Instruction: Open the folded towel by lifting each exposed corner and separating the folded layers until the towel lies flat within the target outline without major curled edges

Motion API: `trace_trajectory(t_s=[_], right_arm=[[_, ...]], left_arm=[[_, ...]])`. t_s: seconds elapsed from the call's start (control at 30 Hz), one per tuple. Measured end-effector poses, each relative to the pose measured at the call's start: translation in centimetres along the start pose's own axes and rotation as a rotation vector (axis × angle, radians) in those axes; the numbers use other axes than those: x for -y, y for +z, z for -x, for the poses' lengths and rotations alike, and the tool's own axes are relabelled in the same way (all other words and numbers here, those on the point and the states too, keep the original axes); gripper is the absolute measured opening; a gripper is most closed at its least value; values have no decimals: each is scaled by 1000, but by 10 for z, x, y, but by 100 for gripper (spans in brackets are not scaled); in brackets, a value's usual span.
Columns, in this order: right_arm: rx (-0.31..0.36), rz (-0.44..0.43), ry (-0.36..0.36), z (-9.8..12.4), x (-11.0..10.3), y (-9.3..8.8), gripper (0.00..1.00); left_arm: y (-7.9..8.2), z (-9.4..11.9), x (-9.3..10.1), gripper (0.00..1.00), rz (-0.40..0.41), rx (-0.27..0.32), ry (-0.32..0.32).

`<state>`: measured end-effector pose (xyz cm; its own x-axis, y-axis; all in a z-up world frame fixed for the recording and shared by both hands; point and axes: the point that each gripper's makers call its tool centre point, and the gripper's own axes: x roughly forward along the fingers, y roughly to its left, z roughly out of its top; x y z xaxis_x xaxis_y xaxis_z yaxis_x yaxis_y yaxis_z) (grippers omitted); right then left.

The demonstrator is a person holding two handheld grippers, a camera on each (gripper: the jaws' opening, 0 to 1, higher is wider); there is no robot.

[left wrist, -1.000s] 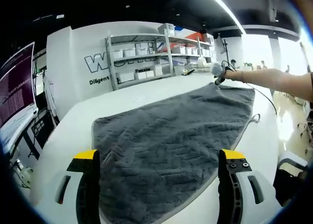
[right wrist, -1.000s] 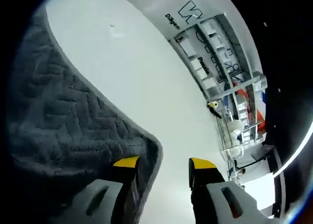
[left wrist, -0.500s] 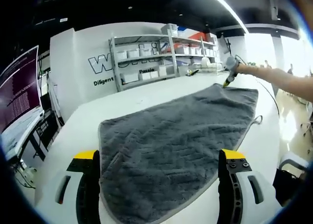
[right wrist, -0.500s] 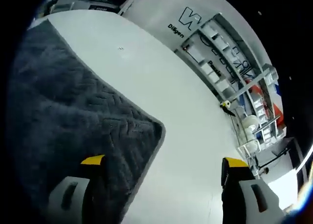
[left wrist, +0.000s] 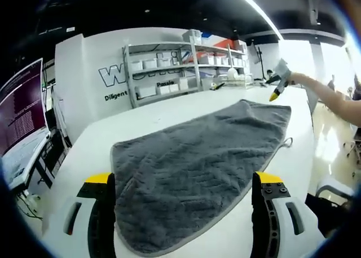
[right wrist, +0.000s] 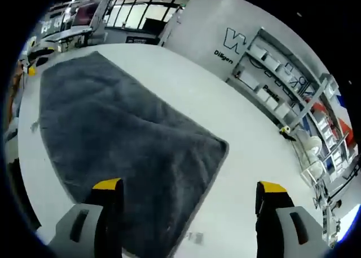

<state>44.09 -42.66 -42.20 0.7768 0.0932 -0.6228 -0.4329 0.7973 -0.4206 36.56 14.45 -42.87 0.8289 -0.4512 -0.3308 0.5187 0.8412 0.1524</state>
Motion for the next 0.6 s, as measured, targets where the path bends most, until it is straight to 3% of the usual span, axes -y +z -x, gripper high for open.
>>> trace_trajectory(t_s=[0.17, 0.23, 0.47, 0.6], right_arm=[[65, -9, 127, 33, -47, -8, 99], [66, -16, 149, 40, -56, -14, 98], [92, -92, 182, 64, -73, -38, 86], [106, -152, 190, 72, -76, -51, 71]], left_arm=[[-2, 4, -2, 99, -8, -6, 5], [-5, 6, -3, 99, 0, -11, 6], [-19, 11, -6, 96, 12, -41, -1], [-25, 15, -6, 82, 8, -49, -21]])
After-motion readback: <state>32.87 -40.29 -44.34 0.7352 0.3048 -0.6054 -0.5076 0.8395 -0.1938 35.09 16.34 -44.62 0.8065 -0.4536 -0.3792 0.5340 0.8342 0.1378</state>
